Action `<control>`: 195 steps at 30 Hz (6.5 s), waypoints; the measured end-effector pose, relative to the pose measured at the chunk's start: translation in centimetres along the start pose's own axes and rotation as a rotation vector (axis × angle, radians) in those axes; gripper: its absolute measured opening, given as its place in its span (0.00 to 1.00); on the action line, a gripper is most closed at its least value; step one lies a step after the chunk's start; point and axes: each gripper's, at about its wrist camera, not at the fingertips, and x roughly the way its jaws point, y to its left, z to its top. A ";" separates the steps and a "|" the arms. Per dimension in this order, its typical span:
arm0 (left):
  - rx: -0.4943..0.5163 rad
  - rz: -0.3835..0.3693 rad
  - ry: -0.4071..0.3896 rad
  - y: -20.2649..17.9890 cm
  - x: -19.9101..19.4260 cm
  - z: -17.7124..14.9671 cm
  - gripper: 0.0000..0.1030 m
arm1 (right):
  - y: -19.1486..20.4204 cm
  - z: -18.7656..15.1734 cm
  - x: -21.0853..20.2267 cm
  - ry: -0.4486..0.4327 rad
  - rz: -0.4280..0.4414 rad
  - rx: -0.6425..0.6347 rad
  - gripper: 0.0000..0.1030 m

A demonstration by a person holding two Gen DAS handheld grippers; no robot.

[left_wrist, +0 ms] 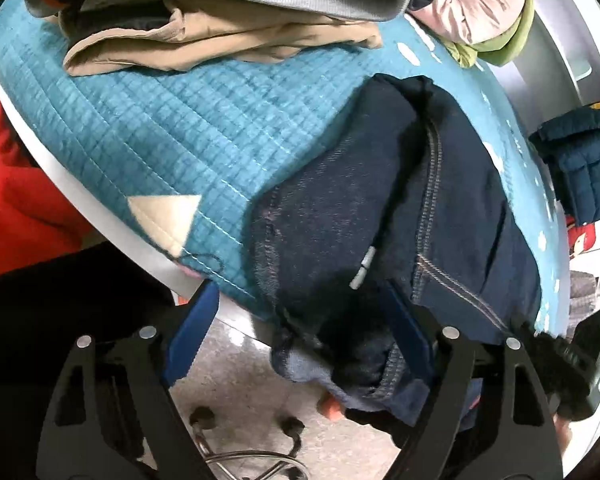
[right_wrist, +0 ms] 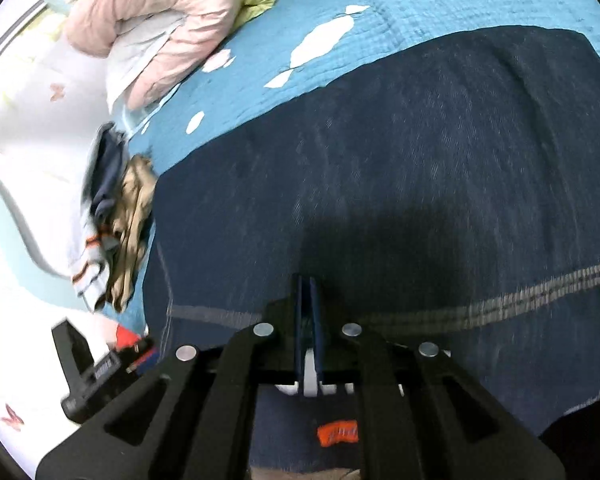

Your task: Fold large clothes

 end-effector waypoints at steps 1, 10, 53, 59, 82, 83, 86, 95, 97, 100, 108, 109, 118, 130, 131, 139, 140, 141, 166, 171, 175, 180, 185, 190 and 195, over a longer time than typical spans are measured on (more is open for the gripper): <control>0.022 0.025 -0.016 -0.5 -0.1 0.1 0.79 | 0.2 -0.5 -0.2 -0.005 0.002 -0.009 0.06; 0.070 0.019 -0.018 -1.7 0.6 1.5 0.79 | 1.0 -3.0 -0.9 0.014 0.034 -0.060 0.08; 0.251 -0.262 -0.024 -7.0 -6.7 2.9 0.04 | 17.9 -11.4 5.9 -0.173 -0.071 -0.554 0.75; 0.253 -0.263 0.003 -6.6 -5.8 3.4 0.04 | 17.6 -8.5 8.4 -0.138 -0.072 -0.442 0.28; 0.344 -0.157 0.000 -7.4 -2.7 -0.8 0.00 | 13.2 -5.2 2.9 -0.114 0.176 -0.193 0.14; 0.367 -0.171 -0.019 -8.2 -3.6 -1.1 0.00 | 13.0 -5.0 2.1 -0.123 0.189 -0.189 0.14; 0.398 -0.196 -0.074 -10.2 -6.0 -1.8 0.00 | 11.8 -4.4 -0.4 -0.147 0.221 -0.156 0.14; 0.481 0.000 -0.014 -10.7 -1.2 -2.9 0.13 | 10.1 -3.3 -1.9 -0.139 0.251 -0.123 0.14; 0.484 0.031 -0.023 -10.6 -0.8 -3.0 0.26 | 10.1 -3.3 -2.0 -0.135 0.255 -0.128 0.14; 0.486 0.012 -0.039 -10.8 -1.7 -3.2 0.46 | 9.9 -3.4 -2.2 -0.125 0.264 -0.129 0.14; 0.467 0.029 -0.079 -9.5 -1.5 -2.6 0.70 | 9.1 -3.1 -2.4 -0.111 0.292 -0.117 0.15; 0.512 0.021 -0.027 -10.2 -0.3 -2.5 0.59 | 9.1 -3.1 -2.5 -0.111 0.293 -0.117 0.14; 0.641 -0.155 0.000 -16.5 -4.5 -5.2 0.02 | 6.7 -2.1 -5.0 -0.147 0.329 -0.065 0.15; 0.906 -0.448 0.112 -31.9 -5.3 -14.9 0.02 | -8.9 -1.4 -16.2 -0.385 0.283 0.213 0.14; 0.909 -0.471 0.141 -33.0 -4.5 -15.7 0.02 | -10.7 -1.6 -16.6 -0.394 0.256 0.247 0.14; 0.882 -0.485 0.260 -36.6 3.1 -17.6 0.14 | -20.9 -3.3 -15.1 -0.301 -0.065 0.462 0.26; 0.862 -0.497 0.248 -35.9 2.6 -17.1 0.17 | -21.0 -3.4 -15.3 -0.295 -0.083 0.453 0.27; 0.844 -0.484 0.224 -35.2 2.1 -16.7 0.36 | -20.9 -3.5 -15.9 -0.289 -0.103 0.442 0.32; 0.512 -0.255 0.293 -28.9 9.5 -9.2 0.69 | -21.3 -4.1 -11.9 -0.074 -0.009 0.434 0.78; 0.532 -0.211 0.274 -29.8 10.8 -9.8 0.68 | -19.5 -3.8 -11.9 -0.079 -0.120 0.362 0.48; 0.582 -0.196 0.224 -30.6 9.2 -10.1 0.42 | -16.4 -3.7 -13.7 -0.127 -0.101 0.261 0.29; 0.684 -0.288 0.102 -31.3 3.3 -9.6 0.33 | -7.9 -2.4 -15.2 -0.212 -0.159 0.012 0.27; 0.659 -0.340 -0.052 -30.3 -3.4 -5.3 0.33 | 1.0 0.6 -17.7 -0.326 -0.106 -0.194 0.27; 0.601 -0.312 -0.289 -25.7 -12.6 2.3 0.33 | 13.2 3.6 -16.7 -0.407 0.036 -0.381 0.28; 0.539 -0.136 -0.505 -19.2 -20.6 10.0 0.33 | 23.3 6.1 -12.7 -0.399 0.277 -0.469 0.28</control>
